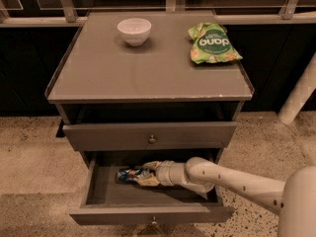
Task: Pick redbull can from middle drawer and place on counter
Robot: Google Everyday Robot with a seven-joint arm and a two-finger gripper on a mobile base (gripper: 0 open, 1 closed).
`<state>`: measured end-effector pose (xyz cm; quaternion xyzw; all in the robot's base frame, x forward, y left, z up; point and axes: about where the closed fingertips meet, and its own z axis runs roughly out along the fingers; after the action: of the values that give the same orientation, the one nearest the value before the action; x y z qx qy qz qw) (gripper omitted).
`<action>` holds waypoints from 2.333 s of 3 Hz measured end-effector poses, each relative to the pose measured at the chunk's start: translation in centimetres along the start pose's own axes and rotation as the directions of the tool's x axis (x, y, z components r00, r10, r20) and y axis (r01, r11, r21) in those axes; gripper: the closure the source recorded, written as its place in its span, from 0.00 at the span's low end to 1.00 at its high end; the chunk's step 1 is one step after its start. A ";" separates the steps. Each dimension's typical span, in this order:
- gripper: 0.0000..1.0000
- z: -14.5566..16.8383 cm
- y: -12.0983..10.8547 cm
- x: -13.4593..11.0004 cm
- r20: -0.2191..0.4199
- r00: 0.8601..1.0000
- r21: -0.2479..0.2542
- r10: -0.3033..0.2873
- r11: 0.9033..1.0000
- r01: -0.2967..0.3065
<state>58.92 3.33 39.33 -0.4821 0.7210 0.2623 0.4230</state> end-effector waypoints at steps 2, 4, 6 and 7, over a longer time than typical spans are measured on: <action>1.00 -9.8 -0.8 -2.5 -0.049 0.999 0.093 -0.019 0.995 0.023; 1.00 -17.1 -0.9 -6.8 -0.078 0.996 0.150 -0.038 0.987 0.049; 1.00 -18.6 0.8 -10.0 -0.103 0.993 0.115 -0.061 0.991 0.073; 1.00 -22.1 2.5 -15.4 -0.107 0.981 0.134 -0.159 0.976 0.173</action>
Offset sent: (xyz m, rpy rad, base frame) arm -0.0358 -0.1137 0.1174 -0.1014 -0.0738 -0.1249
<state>51.48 -5.72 63.71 -0.5214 0.7145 0.1505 0.4416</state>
